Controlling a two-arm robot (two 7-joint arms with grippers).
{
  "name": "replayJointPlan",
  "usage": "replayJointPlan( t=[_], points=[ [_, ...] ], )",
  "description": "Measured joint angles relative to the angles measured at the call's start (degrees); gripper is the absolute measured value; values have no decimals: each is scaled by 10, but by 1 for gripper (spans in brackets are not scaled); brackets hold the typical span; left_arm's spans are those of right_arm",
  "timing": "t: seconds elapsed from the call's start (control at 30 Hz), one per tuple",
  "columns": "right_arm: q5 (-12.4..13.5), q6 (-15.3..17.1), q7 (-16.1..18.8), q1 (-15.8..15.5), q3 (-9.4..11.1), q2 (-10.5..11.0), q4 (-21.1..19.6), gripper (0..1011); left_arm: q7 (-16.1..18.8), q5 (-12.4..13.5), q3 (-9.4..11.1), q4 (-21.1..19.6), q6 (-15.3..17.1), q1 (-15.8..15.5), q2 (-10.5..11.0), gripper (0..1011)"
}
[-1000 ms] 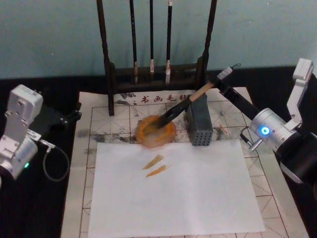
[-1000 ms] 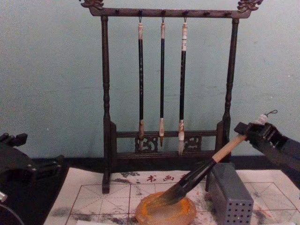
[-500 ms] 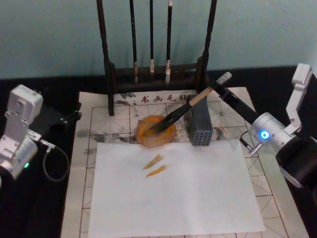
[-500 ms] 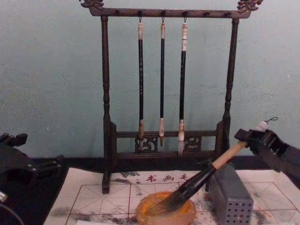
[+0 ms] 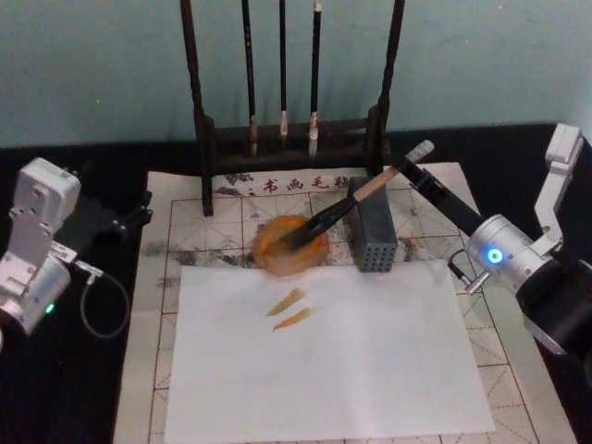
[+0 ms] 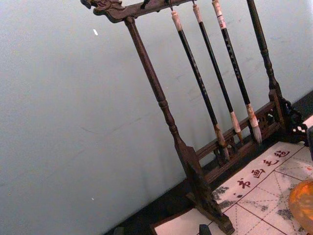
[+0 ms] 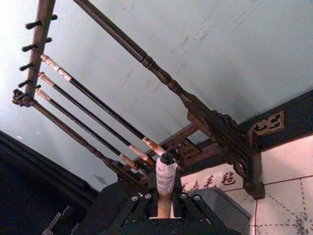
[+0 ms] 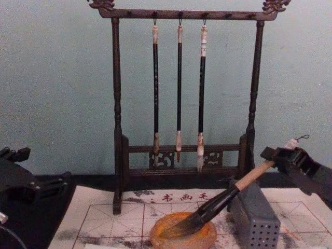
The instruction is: Pick up the brush from the inkstone, write on the paper, then place the brush back to its original position.
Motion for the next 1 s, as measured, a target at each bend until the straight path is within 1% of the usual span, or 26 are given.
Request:
replayJointPlan(
  t=[0.37,1.0],
  points=[
    [3,4,-5,-5,1,2,-4,176,0,0,0,0,0,0,0,1001],
    [19,9,-24,-27,4,13,-28,176,0,0,0,0,0,0,0,1001]
  ],
)
